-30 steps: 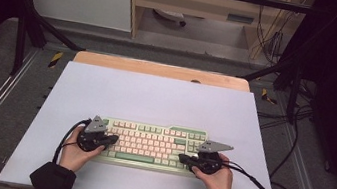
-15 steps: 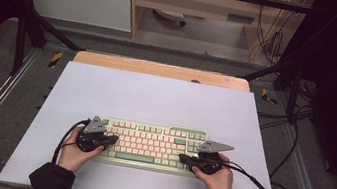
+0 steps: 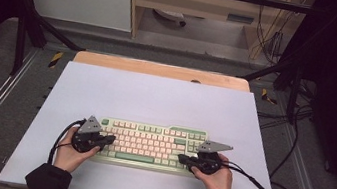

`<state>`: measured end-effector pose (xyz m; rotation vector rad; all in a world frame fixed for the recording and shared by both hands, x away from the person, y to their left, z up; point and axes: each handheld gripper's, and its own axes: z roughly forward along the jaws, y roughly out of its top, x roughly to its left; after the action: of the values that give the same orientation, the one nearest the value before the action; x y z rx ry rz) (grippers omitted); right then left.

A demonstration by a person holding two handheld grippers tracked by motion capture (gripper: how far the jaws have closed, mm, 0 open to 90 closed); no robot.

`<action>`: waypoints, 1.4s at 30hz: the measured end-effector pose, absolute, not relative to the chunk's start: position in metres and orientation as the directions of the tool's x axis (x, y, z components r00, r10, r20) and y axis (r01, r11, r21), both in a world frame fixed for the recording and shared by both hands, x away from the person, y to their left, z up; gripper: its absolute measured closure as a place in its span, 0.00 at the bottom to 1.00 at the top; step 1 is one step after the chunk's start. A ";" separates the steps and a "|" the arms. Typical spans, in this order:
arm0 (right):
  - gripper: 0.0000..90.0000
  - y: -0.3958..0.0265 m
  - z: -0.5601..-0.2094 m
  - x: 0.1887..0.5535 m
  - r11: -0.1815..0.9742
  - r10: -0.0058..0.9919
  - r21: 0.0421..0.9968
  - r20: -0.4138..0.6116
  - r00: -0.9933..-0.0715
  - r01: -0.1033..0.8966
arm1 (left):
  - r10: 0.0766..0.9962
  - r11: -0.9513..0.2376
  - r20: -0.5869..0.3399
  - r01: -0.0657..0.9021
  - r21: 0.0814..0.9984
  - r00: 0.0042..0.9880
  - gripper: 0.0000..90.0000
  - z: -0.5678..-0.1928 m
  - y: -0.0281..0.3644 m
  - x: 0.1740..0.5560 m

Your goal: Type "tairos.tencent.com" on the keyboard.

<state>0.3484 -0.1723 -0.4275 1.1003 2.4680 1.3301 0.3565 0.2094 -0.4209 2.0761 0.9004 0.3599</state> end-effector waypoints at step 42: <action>1.00 -0.105 -0.429 0.364 0.449 0.613 0.737 0.157 -0.774 0.505 | 0.719 -0.377 -0.080 0.485 0.789 0.690 1.00 -0.422 0.223 0.355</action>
<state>0.3645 -0.1046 -0.4295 0.9936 2.5587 1.2321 0.3551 0.2232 -0.4216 2.0509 0.9228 0.3508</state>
